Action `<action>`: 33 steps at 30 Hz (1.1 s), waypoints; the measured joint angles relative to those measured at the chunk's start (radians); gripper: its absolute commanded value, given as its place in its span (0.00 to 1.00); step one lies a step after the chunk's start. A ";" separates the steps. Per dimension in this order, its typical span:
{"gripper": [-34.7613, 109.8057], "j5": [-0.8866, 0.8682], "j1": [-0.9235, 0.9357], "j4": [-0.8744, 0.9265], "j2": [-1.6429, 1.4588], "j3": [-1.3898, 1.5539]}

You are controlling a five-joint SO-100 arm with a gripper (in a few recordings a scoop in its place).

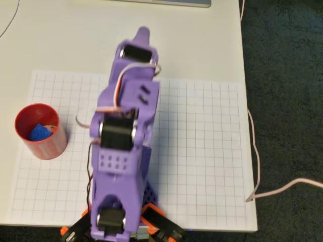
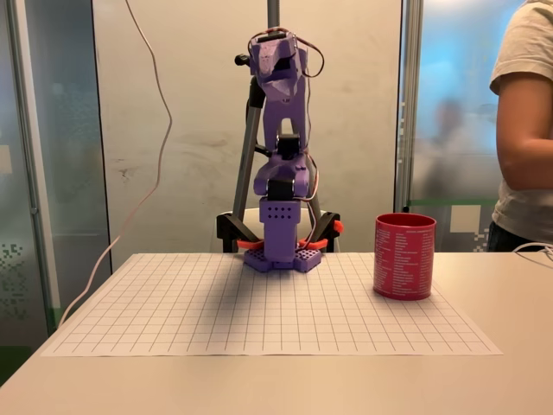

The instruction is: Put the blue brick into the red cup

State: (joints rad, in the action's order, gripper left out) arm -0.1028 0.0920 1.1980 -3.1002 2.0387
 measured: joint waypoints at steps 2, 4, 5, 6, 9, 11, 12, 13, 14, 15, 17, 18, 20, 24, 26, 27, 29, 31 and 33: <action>0.24 0.011 -0.029 0.006 -0.123 0.051; 0.24 0.006 -0.028 0.028 -0.184 0.100; 0.24 0.005 -0.028 0.026 -0.192 0.115; 0.24 0.008 -0.031 0.021 -0.196 0.135; 0.24 0.018 -0.060 -0.002 -0.198 0.238; 0.24 0.037 -0.074 -0.002 -0.198 0.325; 0.24 0.044 -0.071 0.002 -0.198 0.373; 0.24 0.055 -0.069 0.009 -0.198 0.426; 0.24 0.060 -0.069 0.025 -0.198 0.480; 0.24 0.066 -0.071 0.046 -0.198 0.531; 0.24 0.071 -0.075 0.069 -0.196 0.632; 0.24 0.071 -0.077 0.075 -0.196 0.678; 0.24 0.061 -0.077 0.072 -0.196 0.769; 0.24 0.054 -0.078 0.034 -0.196 0.907; 0.24 0.046 -0.081 0.026 -0.193 0.974; 0.24 0.049 -0.081 0.025 -0.183 0.986; 0.24 0.041 -0.081 0.023 -0.201 0.994; 0.24 0.038 -0.083 0.021 -0.199 0.994; 0.24 0.038 -0.089 0.021 -0.201 0.994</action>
State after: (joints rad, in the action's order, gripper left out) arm -0.0644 0.0031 1.2195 -3.3011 3.0327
